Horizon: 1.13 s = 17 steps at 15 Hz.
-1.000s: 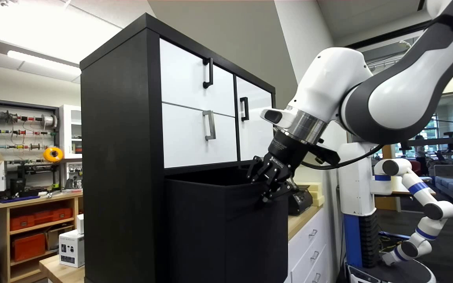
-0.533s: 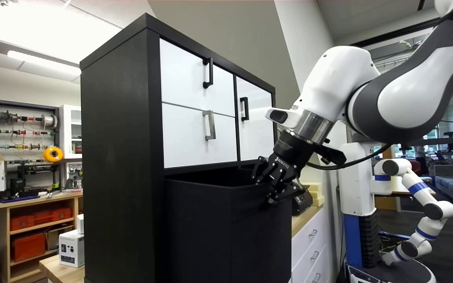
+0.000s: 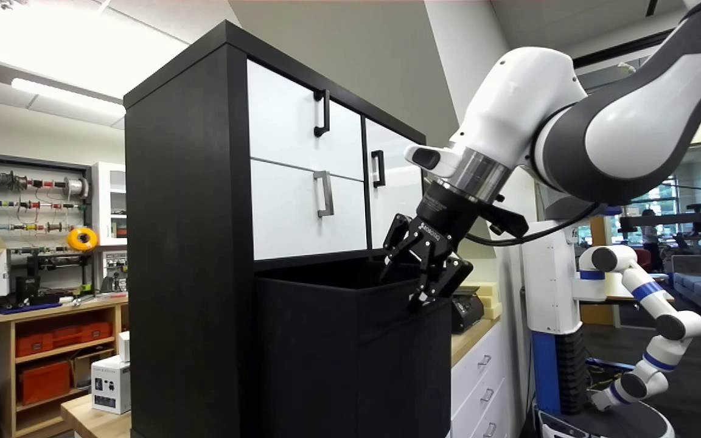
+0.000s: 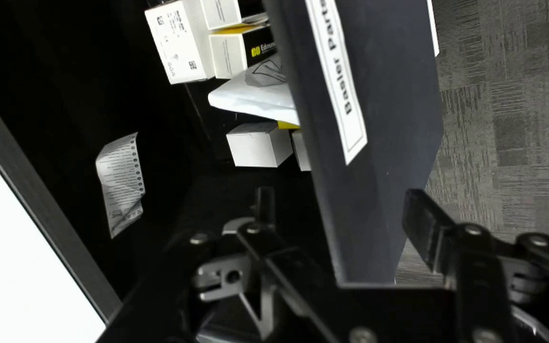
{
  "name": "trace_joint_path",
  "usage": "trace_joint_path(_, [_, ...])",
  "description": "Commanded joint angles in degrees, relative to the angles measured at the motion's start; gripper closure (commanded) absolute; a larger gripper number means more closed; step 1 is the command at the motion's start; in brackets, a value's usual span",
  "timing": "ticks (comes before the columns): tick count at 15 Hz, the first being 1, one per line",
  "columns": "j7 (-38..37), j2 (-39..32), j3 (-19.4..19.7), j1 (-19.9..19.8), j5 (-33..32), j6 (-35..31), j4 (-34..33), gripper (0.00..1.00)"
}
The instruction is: Pull the box under the cabinet
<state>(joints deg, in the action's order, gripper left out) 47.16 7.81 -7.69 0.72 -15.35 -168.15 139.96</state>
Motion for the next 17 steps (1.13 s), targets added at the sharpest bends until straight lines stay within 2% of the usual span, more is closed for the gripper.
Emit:
trace_joint_path(1, [-2.13,1.81,0.97,2.4,0.05,9.97,-4.29,0.0])
trace_joint_path(12, [-14.09,-1.54,1.86,3.07,6.02,46.78,-21.73,0.0])
trace_joint_path(15, [-18.36,-2.15,2.53,2.95,7.4,52.6,-23.75,0.0])
trace_joint_path(16, [-15.31,-1.08,2.69,3.31,6.27,49.02,-21.37,0.0])
trace_joint_path(17, [-15.53,-1.26,2.8,3.27,6.29,49.36,-21.62,0.0])
